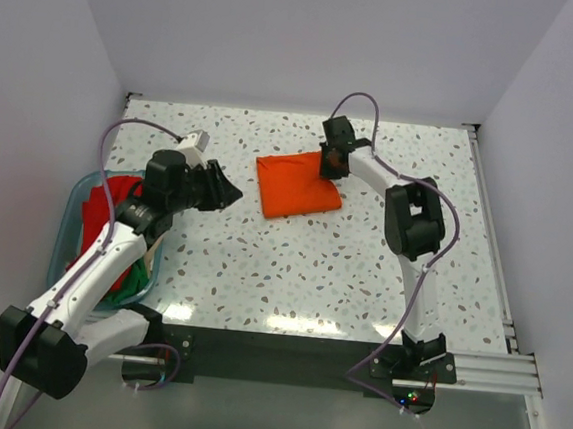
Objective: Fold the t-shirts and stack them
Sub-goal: Neatly place the folded tshirt to the corner
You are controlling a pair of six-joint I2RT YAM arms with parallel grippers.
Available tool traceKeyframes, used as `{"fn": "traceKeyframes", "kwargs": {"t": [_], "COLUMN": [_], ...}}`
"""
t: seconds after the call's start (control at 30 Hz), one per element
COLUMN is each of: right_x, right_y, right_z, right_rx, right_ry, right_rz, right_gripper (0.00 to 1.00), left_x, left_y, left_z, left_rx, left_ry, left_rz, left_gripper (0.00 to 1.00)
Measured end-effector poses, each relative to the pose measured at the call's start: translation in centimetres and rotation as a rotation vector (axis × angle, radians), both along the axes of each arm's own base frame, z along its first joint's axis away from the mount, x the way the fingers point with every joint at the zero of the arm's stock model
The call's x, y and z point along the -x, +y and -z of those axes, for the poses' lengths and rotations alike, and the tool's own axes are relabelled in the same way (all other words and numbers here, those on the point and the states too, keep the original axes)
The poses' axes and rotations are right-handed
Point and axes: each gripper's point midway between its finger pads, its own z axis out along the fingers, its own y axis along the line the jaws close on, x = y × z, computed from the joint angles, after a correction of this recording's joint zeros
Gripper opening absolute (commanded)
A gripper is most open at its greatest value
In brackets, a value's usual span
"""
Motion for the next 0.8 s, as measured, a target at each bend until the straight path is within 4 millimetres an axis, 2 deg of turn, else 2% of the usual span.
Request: {"fn": "traceKeyframes", "kwargs": {"t": [0.1, 0.2, 0.3, 0.5, 0.63, 0.8], "right_x": [-1.6, -3.0, -4.7, -7.5, -8.9, -10.4], "right_y": [-2.2, -5.7, -9.9, -19.7, -23.5, -25.8], "right_z": [-0.3, -0.5, -0.7, -1.2, -1.3, -2.0], "right_rx": [0.099, 0.181, 0.241, 0.402, 0.495, 0.615], "right_ry": [-0.027, -0.028, -0.038, -0.067, -0.092, -0.117], "right_rz": [0.030, 0.082, 0.151, 0.301, 0.332, 0.304], "right_gripper": [0.00, 0.00, 0.00, 0.00, 0.00, 0.00], "left_x": [0.7, 1.2, 1.6, 2.4, 2.8, 3.6], "left_y": [0.3, 0.6, 0.8, 0.7, 0.9, 1.4], "left_z": [0.1, -0.1, 0.2, 2.0, 2.5, 2.4], "left_rx": [-0.022, -0.038, -0.053, -0.075, -0.101, -0.124], "left_ry": [-0.002, -0.022, -0.035, -0.009, -0.013, -0.046], "left_rz": [0.011, 0.022, 0.033, 0.072, 0.090, 0.102], "left_gripper": [0.42, 0.42, 0.42, 0.41, 0.41, 0.41]}}
